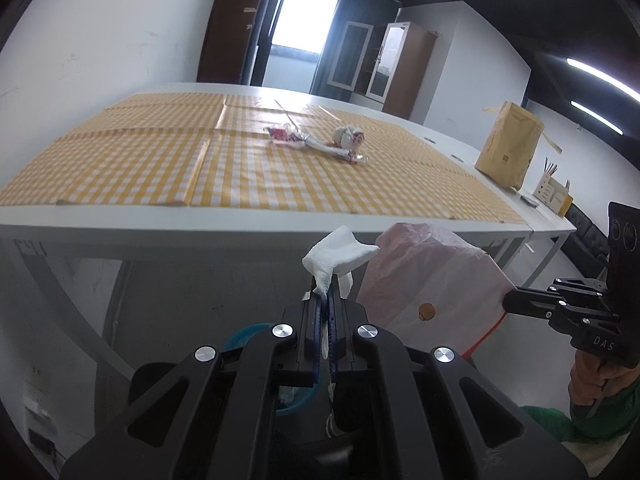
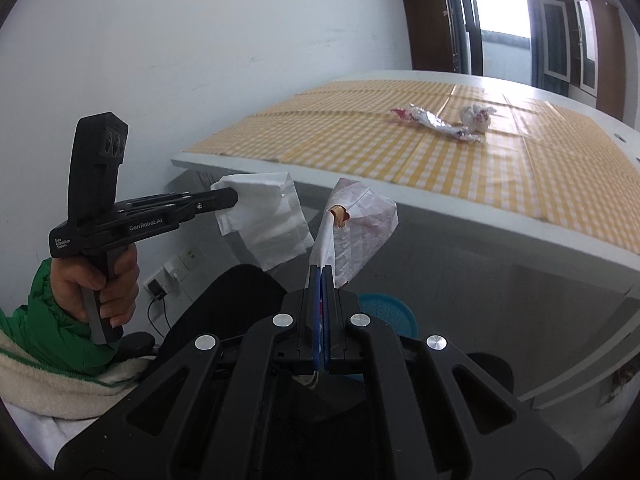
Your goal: Collect trash
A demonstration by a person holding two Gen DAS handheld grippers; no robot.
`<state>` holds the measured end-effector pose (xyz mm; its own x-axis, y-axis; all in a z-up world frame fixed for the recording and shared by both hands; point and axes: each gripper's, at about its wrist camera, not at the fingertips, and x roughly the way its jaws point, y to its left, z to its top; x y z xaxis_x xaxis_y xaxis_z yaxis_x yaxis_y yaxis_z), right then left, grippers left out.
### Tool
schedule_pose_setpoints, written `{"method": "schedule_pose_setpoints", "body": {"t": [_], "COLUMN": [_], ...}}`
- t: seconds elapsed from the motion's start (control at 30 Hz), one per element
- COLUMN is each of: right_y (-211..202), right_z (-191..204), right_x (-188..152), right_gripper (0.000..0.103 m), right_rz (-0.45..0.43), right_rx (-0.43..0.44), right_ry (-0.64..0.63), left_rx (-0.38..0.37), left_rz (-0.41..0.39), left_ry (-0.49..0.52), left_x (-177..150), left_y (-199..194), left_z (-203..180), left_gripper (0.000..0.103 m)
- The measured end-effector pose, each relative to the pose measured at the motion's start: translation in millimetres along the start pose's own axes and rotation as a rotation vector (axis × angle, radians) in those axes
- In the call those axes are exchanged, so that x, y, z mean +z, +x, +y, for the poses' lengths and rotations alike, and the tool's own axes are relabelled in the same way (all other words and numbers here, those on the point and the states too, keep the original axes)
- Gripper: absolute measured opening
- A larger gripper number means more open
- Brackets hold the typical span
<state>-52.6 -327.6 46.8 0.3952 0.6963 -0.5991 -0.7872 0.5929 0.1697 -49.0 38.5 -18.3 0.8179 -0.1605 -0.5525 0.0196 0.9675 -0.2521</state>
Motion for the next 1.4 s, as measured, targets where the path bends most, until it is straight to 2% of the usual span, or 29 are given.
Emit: {"method": "schedule_pose_setpoints", "body": {"t": [0.93,1.03,1.23,1.4], "right_y": [115.2,129.5,162.8,194.2], "right_z": [-30.4,-35.2,-44.7,-53.5], "right_x": [-42.7,-47.6,-57.9,-68.8], "right_gripper": [0.000,0.000,0.000,0.000], "right_rz": [0.201,0.224,0.282,0.331], "right_rx": [-0.049,-0.055,-0.078,-0.088], "right_ry": [0.082,0.090,0.095,0.106], "left_rx": [0.027,-0.002,-0.024,0.014], "left_rz": [0.193,0.209,0.263,0.362], "left_ry": [-0.107,-0.131,-0.183,-0.232], "left_x": [-46.2,-51.7,-63.0,-79.3], "left_y": [84.6,93.8,117.6,151.5], "left_z": [43.2,51.2,68.3,86.0], "left_gripper": [0.002,0.002,0.002,0.002]}}
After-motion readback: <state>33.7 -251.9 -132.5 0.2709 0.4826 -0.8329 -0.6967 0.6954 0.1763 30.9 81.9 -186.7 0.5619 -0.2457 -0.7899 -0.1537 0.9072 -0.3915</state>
